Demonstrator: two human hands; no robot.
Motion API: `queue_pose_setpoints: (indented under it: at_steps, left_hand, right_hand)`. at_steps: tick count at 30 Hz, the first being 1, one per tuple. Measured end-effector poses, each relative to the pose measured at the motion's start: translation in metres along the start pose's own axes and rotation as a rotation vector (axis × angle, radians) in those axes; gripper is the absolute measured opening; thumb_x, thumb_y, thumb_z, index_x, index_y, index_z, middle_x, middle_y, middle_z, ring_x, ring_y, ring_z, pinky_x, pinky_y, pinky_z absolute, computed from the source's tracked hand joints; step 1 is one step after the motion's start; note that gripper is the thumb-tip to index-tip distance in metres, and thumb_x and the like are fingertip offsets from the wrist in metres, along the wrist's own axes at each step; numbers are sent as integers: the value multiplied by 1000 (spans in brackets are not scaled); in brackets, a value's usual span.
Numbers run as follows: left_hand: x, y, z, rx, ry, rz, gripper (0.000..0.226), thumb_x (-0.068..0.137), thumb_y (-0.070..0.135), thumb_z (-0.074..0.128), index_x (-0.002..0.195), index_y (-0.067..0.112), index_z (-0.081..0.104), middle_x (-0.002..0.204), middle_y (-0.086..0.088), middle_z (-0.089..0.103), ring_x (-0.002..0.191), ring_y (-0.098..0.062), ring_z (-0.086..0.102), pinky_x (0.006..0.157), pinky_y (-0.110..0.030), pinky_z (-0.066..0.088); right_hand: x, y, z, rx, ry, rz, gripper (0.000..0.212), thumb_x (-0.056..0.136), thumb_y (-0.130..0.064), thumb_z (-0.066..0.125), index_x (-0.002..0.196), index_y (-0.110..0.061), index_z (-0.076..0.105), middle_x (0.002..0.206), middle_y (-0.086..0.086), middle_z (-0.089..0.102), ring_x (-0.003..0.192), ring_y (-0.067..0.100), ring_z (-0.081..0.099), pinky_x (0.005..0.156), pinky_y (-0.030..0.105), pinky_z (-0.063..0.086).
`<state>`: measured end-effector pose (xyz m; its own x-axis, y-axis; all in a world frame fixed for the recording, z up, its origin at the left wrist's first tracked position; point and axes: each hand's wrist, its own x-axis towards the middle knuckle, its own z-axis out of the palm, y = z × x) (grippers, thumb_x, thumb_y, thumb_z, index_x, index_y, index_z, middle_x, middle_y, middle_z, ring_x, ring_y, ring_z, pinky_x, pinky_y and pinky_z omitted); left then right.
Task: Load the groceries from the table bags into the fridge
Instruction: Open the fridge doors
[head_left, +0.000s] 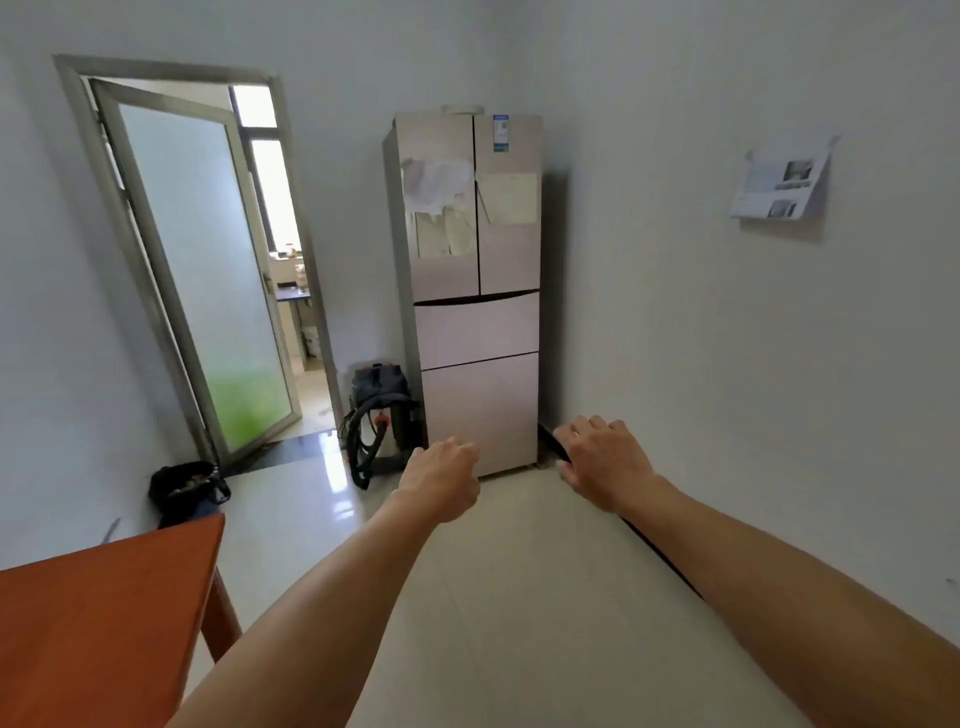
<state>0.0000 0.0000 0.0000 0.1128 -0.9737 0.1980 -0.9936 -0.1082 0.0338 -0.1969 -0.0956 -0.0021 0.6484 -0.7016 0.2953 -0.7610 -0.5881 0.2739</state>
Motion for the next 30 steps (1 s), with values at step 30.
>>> queue_pose_setpoints:
  at_steps: [30]
  left_hand:
    - [541,-181,97,69,52,68,30,93,24,49,121,14,52,121,-7,55,107,-27,54,88,-39,41]
  right_hand:
    - [519,135,203,80,26,74,43,97,-41,41,132,-15,47,127,6,53,111,24,52,92,38,44]
